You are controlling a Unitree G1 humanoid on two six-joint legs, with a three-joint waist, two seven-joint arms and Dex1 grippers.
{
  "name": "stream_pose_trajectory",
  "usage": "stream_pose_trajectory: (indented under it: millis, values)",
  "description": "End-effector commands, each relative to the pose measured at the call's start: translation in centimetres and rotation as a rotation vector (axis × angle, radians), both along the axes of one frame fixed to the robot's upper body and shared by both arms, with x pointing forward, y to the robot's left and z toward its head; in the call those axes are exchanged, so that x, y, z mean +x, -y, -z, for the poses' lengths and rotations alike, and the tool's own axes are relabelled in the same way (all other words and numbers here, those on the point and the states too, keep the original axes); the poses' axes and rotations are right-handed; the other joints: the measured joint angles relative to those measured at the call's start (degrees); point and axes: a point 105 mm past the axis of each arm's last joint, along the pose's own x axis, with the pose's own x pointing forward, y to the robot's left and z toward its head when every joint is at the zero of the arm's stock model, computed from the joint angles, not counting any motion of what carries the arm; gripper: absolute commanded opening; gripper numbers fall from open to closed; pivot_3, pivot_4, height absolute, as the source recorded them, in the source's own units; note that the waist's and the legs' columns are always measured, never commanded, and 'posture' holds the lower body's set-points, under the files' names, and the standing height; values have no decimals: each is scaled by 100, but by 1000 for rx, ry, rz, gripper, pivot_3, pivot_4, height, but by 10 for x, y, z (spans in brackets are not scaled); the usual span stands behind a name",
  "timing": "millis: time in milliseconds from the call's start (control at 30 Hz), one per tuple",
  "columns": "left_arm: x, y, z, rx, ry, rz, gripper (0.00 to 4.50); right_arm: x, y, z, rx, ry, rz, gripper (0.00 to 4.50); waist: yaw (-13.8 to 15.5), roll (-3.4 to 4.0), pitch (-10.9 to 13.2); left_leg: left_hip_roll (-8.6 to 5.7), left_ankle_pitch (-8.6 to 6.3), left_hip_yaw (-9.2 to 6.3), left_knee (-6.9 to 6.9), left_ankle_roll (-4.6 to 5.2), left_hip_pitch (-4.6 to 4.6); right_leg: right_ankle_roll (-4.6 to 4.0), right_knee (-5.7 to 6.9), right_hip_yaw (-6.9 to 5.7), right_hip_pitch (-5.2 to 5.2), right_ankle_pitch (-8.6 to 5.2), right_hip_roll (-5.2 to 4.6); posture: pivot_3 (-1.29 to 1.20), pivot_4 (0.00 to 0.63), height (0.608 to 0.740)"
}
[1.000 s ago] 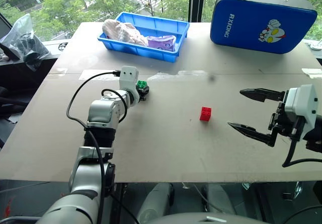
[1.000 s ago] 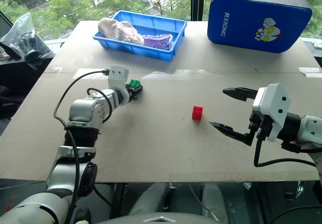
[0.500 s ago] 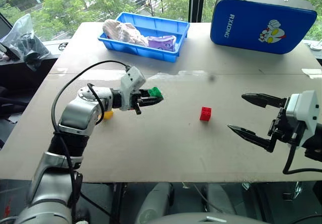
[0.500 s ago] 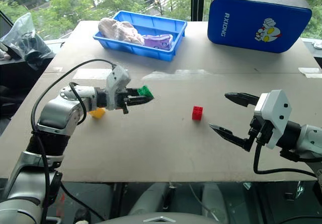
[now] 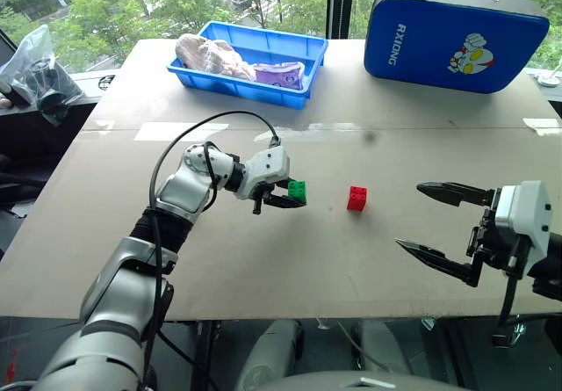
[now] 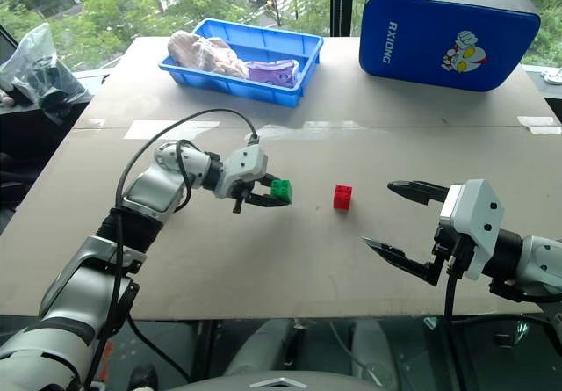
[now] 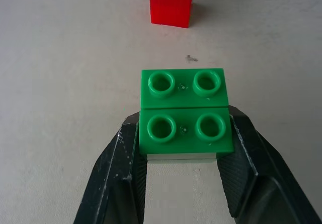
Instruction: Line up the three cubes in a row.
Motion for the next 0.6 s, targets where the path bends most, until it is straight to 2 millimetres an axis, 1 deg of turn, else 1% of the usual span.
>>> stream_pose_trajectory:
  millis: [33, 300, 600]
  values:
    - [4, -3, -8, 8, 39, 21, 1311, -6, -3, -10, -22, 69, -24, 4500, 0, 0, 0, 0, 0, 0, 1, 0, 0, 0, 0, 0, 0, 0, 1, 0, 150, 740]
    - [8, -7, 1, 48, 45, 31, 1311, -7, 3, -5, -55, 61, -16, 4500, 12, 0, 0, -1, 0, -3, 7, 0, 0, 1, 2, -4, 3, 0, 1, 0, 150, 740]
    - [16, -3, 3, 50, 51, 34, 1311, -8, 2, -4, -50, 62, -16, 4500, 10, -1, 0, -1, 0, -5, 11, 0, 0, 2, 3, -8, 5, 1, 2, 0, 150, 740]
